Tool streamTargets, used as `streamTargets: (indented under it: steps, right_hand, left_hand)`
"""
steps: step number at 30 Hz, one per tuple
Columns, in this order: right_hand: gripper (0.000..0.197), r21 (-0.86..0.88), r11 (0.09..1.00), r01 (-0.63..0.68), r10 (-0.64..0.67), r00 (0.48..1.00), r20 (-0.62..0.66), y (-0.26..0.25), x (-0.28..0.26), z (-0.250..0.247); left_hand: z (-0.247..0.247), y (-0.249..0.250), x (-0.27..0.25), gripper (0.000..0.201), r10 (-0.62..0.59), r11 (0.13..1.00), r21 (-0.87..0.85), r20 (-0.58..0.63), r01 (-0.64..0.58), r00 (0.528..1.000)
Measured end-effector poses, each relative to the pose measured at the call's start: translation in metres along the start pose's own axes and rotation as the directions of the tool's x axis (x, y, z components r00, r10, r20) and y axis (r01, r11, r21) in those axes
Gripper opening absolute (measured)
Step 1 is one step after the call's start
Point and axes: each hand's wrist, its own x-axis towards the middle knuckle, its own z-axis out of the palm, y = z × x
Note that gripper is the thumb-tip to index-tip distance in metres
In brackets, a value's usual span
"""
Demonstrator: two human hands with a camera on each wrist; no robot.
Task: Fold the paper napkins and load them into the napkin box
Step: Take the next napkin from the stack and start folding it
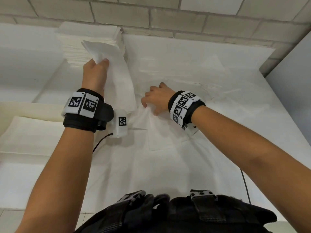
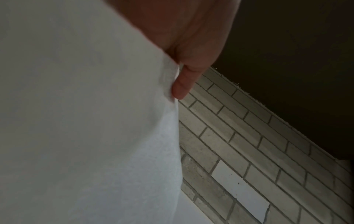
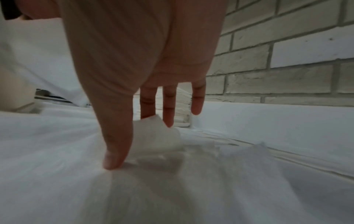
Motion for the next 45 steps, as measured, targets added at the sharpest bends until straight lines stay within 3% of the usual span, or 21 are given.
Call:
streamTargets:
  steps: [6,9,11,14,16,19,24,28,30,33,35,37,38,39,41,42,43,45]
  right_hand:
    - [0.049,0.206,0.970,-0.126,0.137,0.990,-0.039,0.008,-0.008,0.005]
    - [0.027,0.318,0.938,-0.134,0.157,0.986,-0.047,0.012,-0.015,0.006]
    - [0.017,0.332,0.935,-0.125,0.153,0.987,-0.058,0.016,-0.021,0.003]
    - [0.021,0.259,0.961,-0.097,0.128,0.986,-0.107,0.021,-0.031,-0.003]
    - [0.020,0.202,0.975,-0.088,0.122,0.979,-0.165,0.025,-0.038,-0.008]
    - [0.022,0.277,0.958,-0.079,0.153,0.954,-0.257,0.028,-0.052,-0.031]
    - [0.026,0.274,0.960,-0.053,0.149,0.927,-0.345,0.028,-0.066,-0.079]
    - [0.027,0.331,0.938,-0.105,0.217,0.921,-0.322,0.027,-0.073,-0.093]
    - [0.032,0.424,0.898,-0.117,0.267,0.910,-0.316,0.027,-0.077,-0.096]
    - [0.044,0.376,0.918,-0.124,0.281,0.873,-0.398,0.026,-0.081,-0.097]
    - [0.057,0.401,0.904,-0.148,0.354,0.784,-0.510,0.032,-0.085,-0.088]
    - [0.074,0.632,0.767,-0.113,0.530,0.666,-0.524,0.036,-0.095,-0.076]
    - [0.082,0.761,0.643,-0.082,0.624,0.632,-0.460,0.036,-0.101,-0.068]
    - [0.089,0.869,0.491,-0.056,0.691,0.632,-0.349,0.034,-0.106,-0.061]
    - [0.091,0.972,0.232,-0.035,0.668,0.732,-0.133,0.028,-0.111,-0.046]
    - [0.084,0.987,0.160,-0.023,0.604,0.793,-0.080,0.025,-0.112,-0.040]
    - [0.072,0.994,0.114,0.005,0.549,0.833,-0.067,0.023,-0.112,-0.033]
    - [0.045,0.995,0.066,0.074,0.535,0.839,-0.098,0.020,-0.111,-0.026]
  left_hand:
    - [0.003,-0.003,0.003,0.020,-0.011,0.999,0.038,0.014,0.011,1.000]
    - [0.003,-0.005,0.004,0.027,-0.022,0.999,0.043,0.018,0.021,1.000]
    - [0.005,-0.006,0.004,0.023,-0.026,0.999,0.046,0.024,0.025,0.999]
    - [0.008,-0.006,0.001,0.017,-0.040,0.998,0.050,0.043,0.038,0.998]
    - [0.011,-0.007,-0.001,0.020,-0.052,0.997,0.061,0.063,0.048,0.997]
    - [0.023,-0.011,-0.008,0.030,-0.101,0.990,0.110,0.145,0.086,0.984]
    - [0.047,-0.017,-0.029,0.042,-0.165,0.981,0.163,0.388,0.109,0.907]
    - [0.055,-0.014,-0.041,0.066,-0.118,0.991,0.117,0.593,0.060,0.797]
    - [0.058,-0.012,-0.051,0.049,-0.080,0.986,0.165,0.641,-0.035,0.764]
    - [0.058,-0.016,-0.055,0.039,-0.037,0.996,0.089,0.609,-0.022,0.792]
    - [0.057,-0.018,-0.053,0.036,-0.051,0.998,0.009,0.549,0.055,0.834]
    - [0.057,-0.017,-0.053,0.029,-0.060,0.991,-0.075,0.510,0.114,0.858]
    - [0.057,-0.016,-0.053,0.028,-0.052,0.984,-0.121,0.498,0.129,0.865]
    - [0.058,-0.015,-0.053,0.029,-0.036,0.978,-0.163,0.485,0.131,0.874]
    - [0.062,-0.011,-0.054,0.030,0.009,0.965,-0.234,0.464,0.113,0.886]
    - [0.065,-0.008,-0.055,0.028,0.032,0.959,-0.264,0.462,0.103,0.886]
    - [0.069,-0.006,-0.057,0.026,0.051,0.955,-0.282,0.456,0.090,0.889]
    - [0.073,-0.003,-0.060,0.027,0.090,0.961,-0.275,0.431,0.035,0.898]
